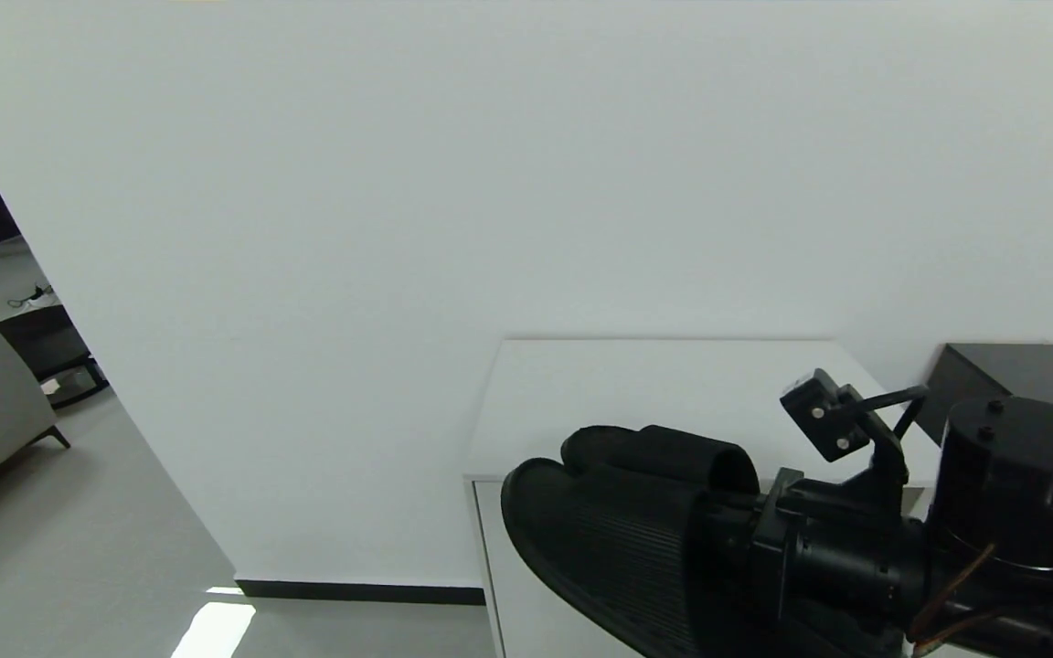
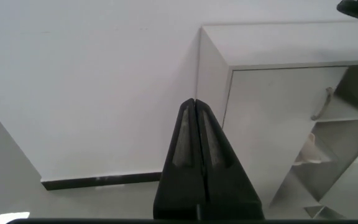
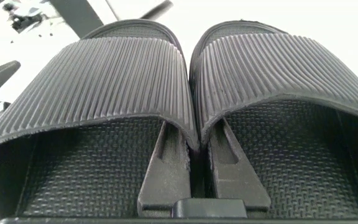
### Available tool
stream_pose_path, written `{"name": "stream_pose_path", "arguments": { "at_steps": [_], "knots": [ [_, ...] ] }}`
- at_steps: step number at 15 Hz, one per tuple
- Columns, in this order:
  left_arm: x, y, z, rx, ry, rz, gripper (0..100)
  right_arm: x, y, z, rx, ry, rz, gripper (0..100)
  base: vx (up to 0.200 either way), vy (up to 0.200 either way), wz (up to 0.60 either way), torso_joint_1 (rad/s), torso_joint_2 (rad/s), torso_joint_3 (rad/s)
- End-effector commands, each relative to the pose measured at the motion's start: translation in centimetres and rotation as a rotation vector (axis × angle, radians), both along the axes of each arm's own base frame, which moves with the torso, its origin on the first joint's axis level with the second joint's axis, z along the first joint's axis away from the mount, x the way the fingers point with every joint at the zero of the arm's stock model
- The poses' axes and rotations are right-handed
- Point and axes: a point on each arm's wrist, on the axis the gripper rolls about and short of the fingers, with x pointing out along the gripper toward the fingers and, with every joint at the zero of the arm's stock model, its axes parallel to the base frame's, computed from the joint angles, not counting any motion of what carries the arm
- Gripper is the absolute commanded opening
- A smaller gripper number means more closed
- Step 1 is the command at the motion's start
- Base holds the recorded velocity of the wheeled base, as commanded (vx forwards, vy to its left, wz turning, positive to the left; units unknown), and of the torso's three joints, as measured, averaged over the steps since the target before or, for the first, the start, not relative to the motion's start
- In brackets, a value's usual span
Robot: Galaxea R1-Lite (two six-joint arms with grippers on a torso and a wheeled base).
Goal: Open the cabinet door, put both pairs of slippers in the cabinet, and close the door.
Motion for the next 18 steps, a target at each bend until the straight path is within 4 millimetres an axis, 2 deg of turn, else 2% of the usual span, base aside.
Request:
{"name": "stream_pose_path", "arguments": {
  "at_steps": [1,6,16,18],
  "knots": [
    [0.0,0.0,0.0,0.0,0.001,0.0,0,-0.2,-0.1,0.0,-0.001,0.0,0.003,0,-0.2,0.0,0.0,-0.002,0.0,0.007],
    [0.0,0.0,0.0,0.003,0.0,-0.001,0,-0.6,-0.4,-0.5,-0.013,0.014,0.007,0,-0.2,0.0,0.0,-0.002,0.0,0.004],
    [0.0,0.0,0.0,0.004,0.002,-0.003,0,-1.3,-0.9,-3.1,0.038,-0.038,0.099,0,0.0,0.0,0.0,0.0,0.0,0.0],
    [0.0,0.0,0.0,0.004,0.0,-0.003,0,-1.2,-0.8,-3.6,0.054,-0.055,0.1,0,0.0,-0.2,0.0,0.002,0.0,0.005]
  ]
}}
